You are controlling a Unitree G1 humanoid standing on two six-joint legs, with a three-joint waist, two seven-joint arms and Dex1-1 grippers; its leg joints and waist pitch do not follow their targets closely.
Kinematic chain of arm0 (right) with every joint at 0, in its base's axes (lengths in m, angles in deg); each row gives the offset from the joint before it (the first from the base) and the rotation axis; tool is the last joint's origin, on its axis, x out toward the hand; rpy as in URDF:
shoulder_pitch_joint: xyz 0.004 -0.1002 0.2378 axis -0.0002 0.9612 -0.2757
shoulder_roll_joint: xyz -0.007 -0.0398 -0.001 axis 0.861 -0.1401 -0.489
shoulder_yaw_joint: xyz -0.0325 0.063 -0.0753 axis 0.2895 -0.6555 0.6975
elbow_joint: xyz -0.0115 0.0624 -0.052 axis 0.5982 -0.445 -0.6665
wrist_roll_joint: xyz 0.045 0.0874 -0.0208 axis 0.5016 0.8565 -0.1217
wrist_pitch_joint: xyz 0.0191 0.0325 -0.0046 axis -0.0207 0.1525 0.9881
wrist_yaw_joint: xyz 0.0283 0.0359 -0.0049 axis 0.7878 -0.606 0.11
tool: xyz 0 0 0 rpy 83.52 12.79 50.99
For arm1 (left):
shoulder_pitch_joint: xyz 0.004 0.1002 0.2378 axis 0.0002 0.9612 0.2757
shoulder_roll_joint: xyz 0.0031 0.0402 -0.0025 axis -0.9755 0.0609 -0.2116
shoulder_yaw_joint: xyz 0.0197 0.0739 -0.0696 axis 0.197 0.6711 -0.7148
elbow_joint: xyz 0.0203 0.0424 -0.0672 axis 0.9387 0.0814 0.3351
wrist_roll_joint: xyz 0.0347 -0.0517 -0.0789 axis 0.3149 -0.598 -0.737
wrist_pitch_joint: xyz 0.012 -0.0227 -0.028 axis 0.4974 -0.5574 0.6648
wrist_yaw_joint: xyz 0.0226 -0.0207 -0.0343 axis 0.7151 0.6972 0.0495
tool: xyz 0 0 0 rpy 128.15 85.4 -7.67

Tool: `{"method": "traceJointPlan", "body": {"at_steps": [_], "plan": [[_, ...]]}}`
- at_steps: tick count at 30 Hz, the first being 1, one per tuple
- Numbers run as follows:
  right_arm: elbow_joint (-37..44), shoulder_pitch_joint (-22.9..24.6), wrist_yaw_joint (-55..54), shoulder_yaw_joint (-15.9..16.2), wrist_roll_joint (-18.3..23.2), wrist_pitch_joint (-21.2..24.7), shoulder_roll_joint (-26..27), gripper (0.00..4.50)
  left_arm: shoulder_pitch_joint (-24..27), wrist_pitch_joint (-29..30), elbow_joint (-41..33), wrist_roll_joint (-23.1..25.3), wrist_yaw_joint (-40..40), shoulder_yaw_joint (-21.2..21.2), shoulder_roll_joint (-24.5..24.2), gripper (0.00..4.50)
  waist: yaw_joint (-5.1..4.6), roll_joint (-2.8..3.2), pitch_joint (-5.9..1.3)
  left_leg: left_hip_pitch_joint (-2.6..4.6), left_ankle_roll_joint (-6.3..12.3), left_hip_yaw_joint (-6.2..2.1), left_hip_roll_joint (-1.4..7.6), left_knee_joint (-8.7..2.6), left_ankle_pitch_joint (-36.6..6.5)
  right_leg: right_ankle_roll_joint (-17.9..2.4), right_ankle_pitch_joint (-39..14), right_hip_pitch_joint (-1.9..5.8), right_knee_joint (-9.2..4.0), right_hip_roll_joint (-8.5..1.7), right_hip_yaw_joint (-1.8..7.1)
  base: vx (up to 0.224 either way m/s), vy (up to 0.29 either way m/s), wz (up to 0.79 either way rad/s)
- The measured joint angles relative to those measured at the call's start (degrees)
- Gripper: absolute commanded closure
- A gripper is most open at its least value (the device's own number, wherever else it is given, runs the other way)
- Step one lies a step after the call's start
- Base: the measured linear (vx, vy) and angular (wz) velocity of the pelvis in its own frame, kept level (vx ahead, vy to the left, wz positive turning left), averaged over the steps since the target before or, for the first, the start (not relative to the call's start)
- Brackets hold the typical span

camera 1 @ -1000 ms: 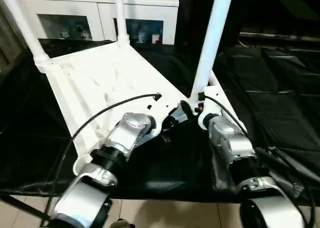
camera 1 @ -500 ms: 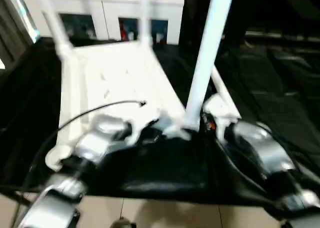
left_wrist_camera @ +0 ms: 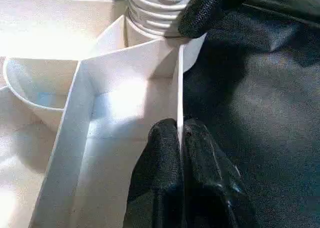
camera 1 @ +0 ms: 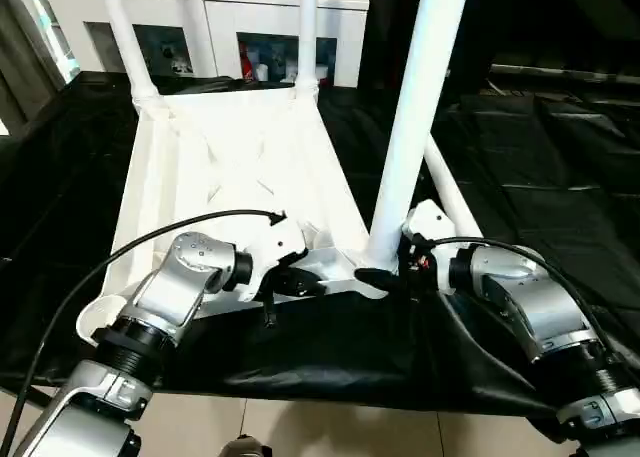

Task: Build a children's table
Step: Rotate leg to tighten

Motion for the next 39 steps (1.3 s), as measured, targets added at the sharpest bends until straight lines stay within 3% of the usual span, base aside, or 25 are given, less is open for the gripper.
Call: {"method": "traceJointPlan", "body": {"at_steps": [11, 15, 20, 26, 28, 35, 39], "plan": [[0.33, 1.43, -2.27, -1.25, 0.66, 0.64, 2.18, 1.71, 0.25, 0.79, -0.16, 0.06, -0.93, -0.25, 0.13, 4.50, -0.16, -0.04, 0.00, 0.03, 0.00, 0.00, 0.01, 0.02, 0.01, 0.00, 0.00, 0.01, 0.03, 0.00, 0.00, 0.000, 0.000, 0.00], [-5.34, -0.20, -13.36, -5.18, 0.34, 0.47, 8.03, 1.76, -1.79, 2.02, 3.50, 1.85, -8.06, -1.20, 4.05, 4.50, -1.10, -0.03, -0.02, 0.26, -0.03, 0.02, 0.01, 0.06, 0.02, -0.10, 0.10, 0.13, 0.09, 0.00, 0.04, 0.000, 0.000, 0.00], [-16.68, -7.71, -38.72, -11.64, -1.32, 0.74, 17.89, 1.76, -7.83, 5.48, 12.83, 3.98, -25.15, -3.27, 14.20, 4.50, -1.50, 0.04, -0.07, 0.36, -0.06, 0.01, 0.00, 0.02, 0.03, -0.08, 0.22, 0.13, 0.09, 0.00, 0.04, 0.000, 0.000, 0.00], [-20.85, -10.04, -46.35, -13.48, -2.62, -2.02, 20.34, 1.76, -9.58, 6.27, 15.48, 4.36, -30.49, -3.92, 18.11, 4.50, -1.27, 0.27, -0.22, 0.27, -0.04, 0.02, -0.03, -0.02, 0.02, 0.00, 0.18, 0.20, -0.13, -0.01, 0.04, 0.000, 0.000, 0.00], [-21.50, -10.27, -46.34, -13.64, -2.95, -2.73, 20.40, 1.08, -9.77, 6.19, 15.81, 4.54, -30.60, -4.09, 18.37, 4.50, -1.26, 0.30, -0.24, 0.25, -0.03, 0.03, -0.05, -0.04, 0.02, -0.01, 0.18, 0.20, -0.17, -0.02, 0.04, 0.000, 0.000, 0.00], [-22.46, -10.13, -43.05, -13.52, -2.53, -3.67, 20.07, 0.52, -9.79, 4.18, 16.55, 5.00, -30.18, -3.98, 17.57, 4.50, -1.53, 0.33, -0.25, 0.28, -0.04, 0.03, -0.03, -0.07, 0.03, 0.00, 0.24, 0.15, -0.15, -0.01, 0.04, 0.000, 0.000, 0.00], [-21.35, -9.53, -36.37, -11.16, -2.89, -3.86, 16.26, 0.25, -8.74, 3.63, 14.65, 4.94, -27.34, -3.79, 15.63, 4.50, -1.37, 0.34, -0.25, 0.18, -0.04, 0.03, -0.02, -0.16, 0.03, 0.03, 0.22, 0.03, -0.17, 0.00, 0.02, 0.000, 0.000, 0.00]]}}
